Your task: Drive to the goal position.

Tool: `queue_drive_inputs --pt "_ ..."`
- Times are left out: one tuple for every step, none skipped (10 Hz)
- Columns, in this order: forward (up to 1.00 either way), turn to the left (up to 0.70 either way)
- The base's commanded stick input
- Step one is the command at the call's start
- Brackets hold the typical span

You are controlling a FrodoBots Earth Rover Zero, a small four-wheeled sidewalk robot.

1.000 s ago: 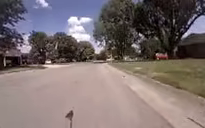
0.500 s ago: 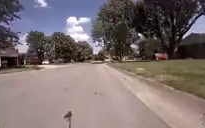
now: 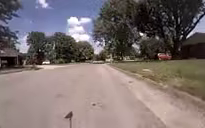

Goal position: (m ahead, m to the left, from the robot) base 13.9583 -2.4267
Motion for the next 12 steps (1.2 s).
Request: queue_drive_inputs --pt "1.00 0.00" --pt "1.00 0.00" --pt "1.00 0.00" --pt "1.00 0.00" --pt "1.00 -0.09" --pt "1.00 -0.19" --pt "1.00 -0.28" --pt "1.00 -0.24" --pt "1.00 -0.01" --pt "1.00 0.00" --pt "1.00 0.00" --pt "1.00 0.00"
